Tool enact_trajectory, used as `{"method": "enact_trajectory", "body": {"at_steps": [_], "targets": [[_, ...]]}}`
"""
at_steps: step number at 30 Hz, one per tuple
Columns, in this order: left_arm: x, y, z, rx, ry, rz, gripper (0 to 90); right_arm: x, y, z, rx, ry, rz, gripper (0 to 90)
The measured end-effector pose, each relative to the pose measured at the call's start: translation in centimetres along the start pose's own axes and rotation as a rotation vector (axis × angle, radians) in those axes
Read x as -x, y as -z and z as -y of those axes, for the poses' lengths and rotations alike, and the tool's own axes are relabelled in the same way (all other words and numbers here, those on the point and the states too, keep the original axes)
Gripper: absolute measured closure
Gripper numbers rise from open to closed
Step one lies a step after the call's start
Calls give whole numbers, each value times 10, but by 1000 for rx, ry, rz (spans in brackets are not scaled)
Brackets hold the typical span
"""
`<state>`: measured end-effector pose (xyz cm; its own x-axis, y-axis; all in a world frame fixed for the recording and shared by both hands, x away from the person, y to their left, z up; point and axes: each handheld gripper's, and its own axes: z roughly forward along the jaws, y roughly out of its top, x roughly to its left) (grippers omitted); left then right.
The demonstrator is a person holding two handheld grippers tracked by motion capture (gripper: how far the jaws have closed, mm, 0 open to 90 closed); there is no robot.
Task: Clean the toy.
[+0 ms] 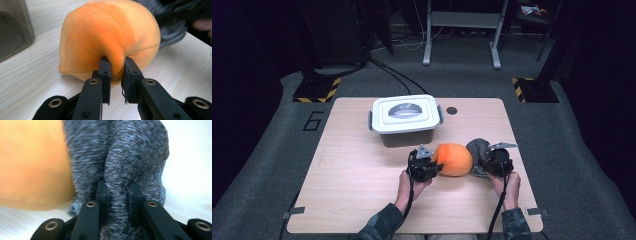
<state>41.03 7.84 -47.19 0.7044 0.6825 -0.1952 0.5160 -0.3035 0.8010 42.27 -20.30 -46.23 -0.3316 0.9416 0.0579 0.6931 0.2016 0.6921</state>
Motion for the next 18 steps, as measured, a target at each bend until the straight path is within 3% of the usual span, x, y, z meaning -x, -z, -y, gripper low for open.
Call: {"method": "enact_trajectory", "body": {"at_steps": [4, 7, 9, 11, 13, 14, 16, 18], "targets": [[1, 0, 0, 6, -5, -4, 785, -10, 33, -12, 102, 40, -1, 756], [1, 0, 0, 7, -5, -4, 785, -25, 49, -20, 157, 59, -58, 756], [1, -1, -1, 3, -5, -3, 783, -37, 48, -24, 142, 96, -89, 756], [1, -1, -1, 6, -10, -4, 778, -45, 37, -24, 107, 134, -92, 756], [1, -2, -1, 4, -14, -7, 749, -49, 25, -23, 80, 141, -76, 757], [0, -2, -1, 9, -13, 3, 715, -48, 21, -22, 78, 140, -70, 757], [0, 0, -1, 17, -30, -9, 627, -46, 19, -23, 82, 113, -78, 757], [1, 1, 2, 5, -51, -24, 540, -42, 18, -24, 77, 115, -73, 757]]}}
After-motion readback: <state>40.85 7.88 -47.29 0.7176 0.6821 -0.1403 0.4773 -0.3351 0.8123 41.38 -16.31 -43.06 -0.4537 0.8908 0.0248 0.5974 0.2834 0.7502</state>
